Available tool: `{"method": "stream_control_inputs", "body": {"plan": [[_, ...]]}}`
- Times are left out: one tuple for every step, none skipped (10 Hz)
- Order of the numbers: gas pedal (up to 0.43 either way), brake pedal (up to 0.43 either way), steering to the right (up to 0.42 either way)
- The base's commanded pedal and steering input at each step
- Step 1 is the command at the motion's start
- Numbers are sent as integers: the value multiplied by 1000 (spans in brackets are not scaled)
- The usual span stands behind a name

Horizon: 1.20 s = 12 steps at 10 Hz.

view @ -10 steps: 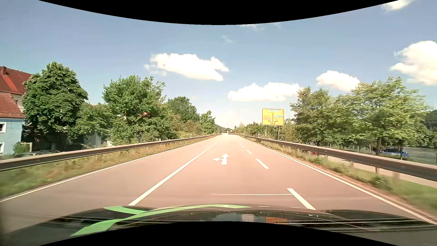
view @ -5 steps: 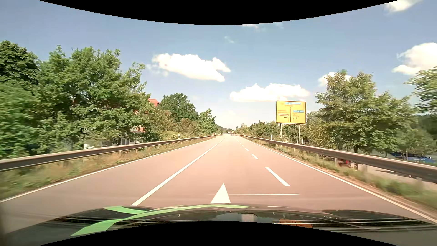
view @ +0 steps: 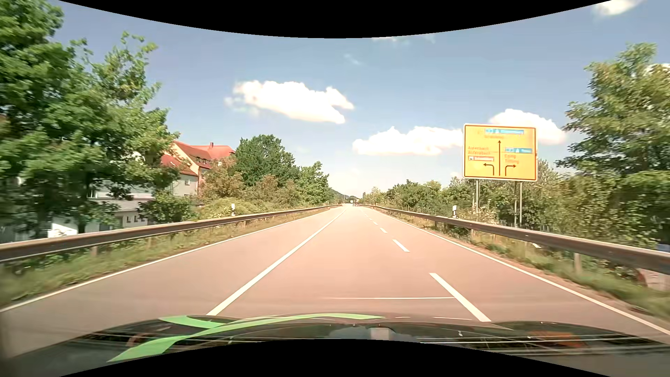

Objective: Follow the waypoints while adhering to traffic rules and regulations

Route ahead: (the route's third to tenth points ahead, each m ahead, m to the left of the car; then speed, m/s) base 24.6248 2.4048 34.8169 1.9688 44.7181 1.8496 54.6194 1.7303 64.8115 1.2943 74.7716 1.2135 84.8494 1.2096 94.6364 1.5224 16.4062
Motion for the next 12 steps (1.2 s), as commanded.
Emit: {"method": "stream_control_inputs", "body": {"plan": [[118,0,-1],[130,0,-1],[130,0,-1],[130,0,-1],[130,0,-1],[138,0,-1],[157,0,-1],[169,0,-1],[177,0,-1],[177,0,0],[177,0,2],[177,0,2]]}}
